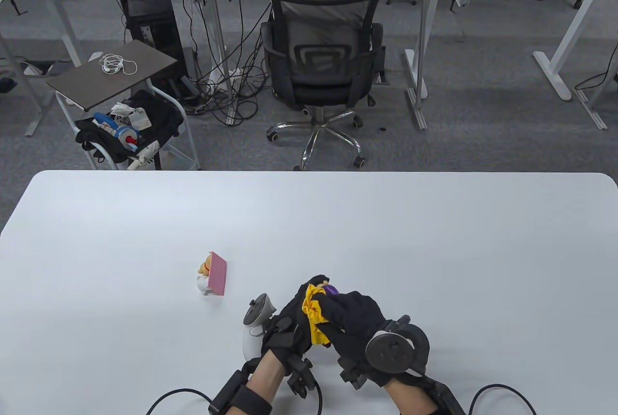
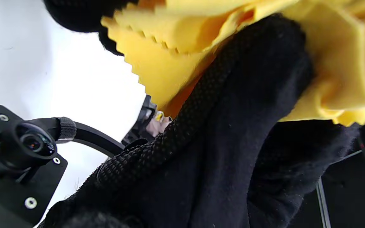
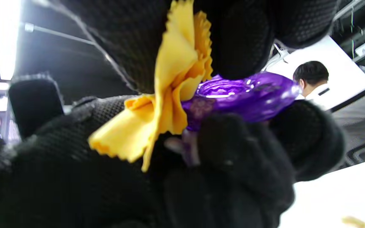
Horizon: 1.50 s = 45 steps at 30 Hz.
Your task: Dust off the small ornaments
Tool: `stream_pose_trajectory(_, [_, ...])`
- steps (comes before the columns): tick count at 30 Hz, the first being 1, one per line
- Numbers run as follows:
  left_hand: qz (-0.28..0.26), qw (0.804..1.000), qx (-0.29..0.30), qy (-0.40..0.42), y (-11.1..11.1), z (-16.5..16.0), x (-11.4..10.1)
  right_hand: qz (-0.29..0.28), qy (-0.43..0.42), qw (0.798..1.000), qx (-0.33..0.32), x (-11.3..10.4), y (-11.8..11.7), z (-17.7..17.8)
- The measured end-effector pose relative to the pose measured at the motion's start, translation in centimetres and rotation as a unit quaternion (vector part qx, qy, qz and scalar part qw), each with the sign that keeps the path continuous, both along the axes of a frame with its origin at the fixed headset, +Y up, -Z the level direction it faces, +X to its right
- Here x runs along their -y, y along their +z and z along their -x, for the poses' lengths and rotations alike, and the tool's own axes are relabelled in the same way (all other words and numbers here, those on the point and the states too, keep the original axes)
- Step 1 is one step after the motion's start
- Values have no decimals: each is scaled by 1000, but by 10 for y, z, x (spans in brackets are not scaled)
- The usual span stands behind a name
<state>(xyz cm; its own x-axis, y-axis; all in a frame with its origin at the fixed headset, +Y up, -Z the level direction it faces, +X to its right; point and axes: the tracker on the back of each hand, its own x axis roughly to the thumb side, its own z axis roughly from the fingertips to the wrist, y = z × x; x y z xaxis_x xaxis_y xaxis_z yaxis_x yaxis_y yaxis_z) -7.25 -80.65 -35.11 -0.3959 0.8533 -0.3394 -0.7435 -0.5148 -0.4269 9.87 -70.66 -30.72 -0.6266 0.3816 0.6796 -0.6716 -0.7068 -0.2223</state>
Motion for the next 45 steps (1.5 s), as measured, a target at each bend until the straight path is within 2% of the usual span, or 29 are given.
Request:
stream_pose_trajectory(4, [4, 999, 5, 45, 1, 0, -3, 20, -12, 998, 54, 5, -12, -17])
stream_pose_trajectory(6, [-7, 1000, -7, 6, -1, 4, -2, 43, -33, 997, 62, 8, -18, -24])
stream_pose_trajectory(8, [2, 1000, -10, 29, -1, 6, 0, 35, -20, 996, 76, 6, -17, -25])
stream_pose_trajectory(11, [7, 1000, -16, 17, -1, 9, 1, 32, -47, 998, 30, 2, -10, -16])
stream_pose_trajectory(13, [7, 1000, -7, -16, -1, 7, 2, 22, -29, 999, 3, 2, -3, -4])
stream_pose_trajectory(16, [21, 1000, 3, 13, 1, 2, 4, 0, 13, 999, 31, 7, -4, -3])
stream_pose_trajectory(18, [17, 999, 6, 31, 1, 3, 4, 17, 14, 998, 62, 9, -11, -11])
stream_pose_trajectory(22, [-13, 1000, -11, -5, -3, 11, -1, 37, 6, 995, 90, 10, -19, -23])
stream_pose_trajectory(24, [-22, 1000, -8, 10, -4, 13, -5, 72, -45, 994, 69, 11, -23, -27])
stream_pose_trajectory(27, [-76, 995, -29, -53, -5, 15, -13, 176, -142, 974, 22, 18, -27, -25])
stream_pose_trajectory(29, [-101, 991, -42, -77, -4, 17, -17, 193, -157, 968, 32, 22, -28, -27])
stream_pose_trajectory(33, [-56, 996, -73, -17, -1, 18, -10, 199, -187, 962, 22, 23, -29, -30])
stream_pose_trajectory(35, [-41, 996, -79, -14, -2, 18, -5, 199, -197, 960, 12, 22, -27, -27])
stream_pose_trajectory(39, [-2, 1000, -21, 20, -4, 13, 3, 193, -201, 960, 6, 19, -24, -25])
stream_pose_trajectory(42, [-6, 1000, 23, 8, -2, 7, 5, 190, -182, 965, 9, 20, -25, -24])
stream_pose_trajectory(45, [-10, 999, 18, 35, -3, 5, 7, 182, -156, 971, 16, 18, -26, -25])
